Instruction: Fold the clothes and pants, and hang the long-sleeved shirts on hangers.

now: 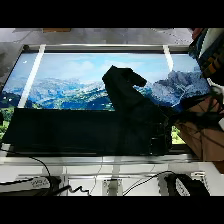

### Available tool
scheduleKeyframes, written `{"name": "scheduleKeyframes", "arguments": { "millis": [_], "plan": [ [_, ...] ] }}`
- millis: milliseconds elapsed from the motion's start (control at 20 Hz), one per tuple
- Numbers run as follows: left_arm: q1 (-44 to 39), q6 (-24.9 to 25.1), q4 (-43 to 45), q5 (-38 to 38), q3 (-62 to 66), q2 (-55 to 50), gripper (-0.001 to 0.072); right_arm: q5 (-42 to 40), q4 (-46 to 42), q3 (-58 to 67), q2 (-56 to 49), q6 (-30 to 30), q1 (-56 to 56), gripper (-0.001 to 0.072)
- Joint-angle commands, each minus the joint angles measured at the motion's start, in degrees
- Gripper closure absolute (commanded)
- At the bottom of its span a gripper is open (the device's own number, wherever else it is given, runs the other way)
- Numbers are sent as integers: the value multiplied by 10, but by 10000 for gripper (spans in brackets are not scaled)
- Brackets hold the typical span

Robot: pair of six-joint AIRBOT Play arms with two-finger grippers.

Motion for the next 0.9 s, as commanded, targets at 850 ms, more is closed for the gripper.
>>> {"name": "scheduleKeyframes", "arguments": {
  "millis": [850],
  "plan": [
    [-79,0,-32,49,0,2,13,-83,438,33,-370,-344,-155,280]
  ]
}}
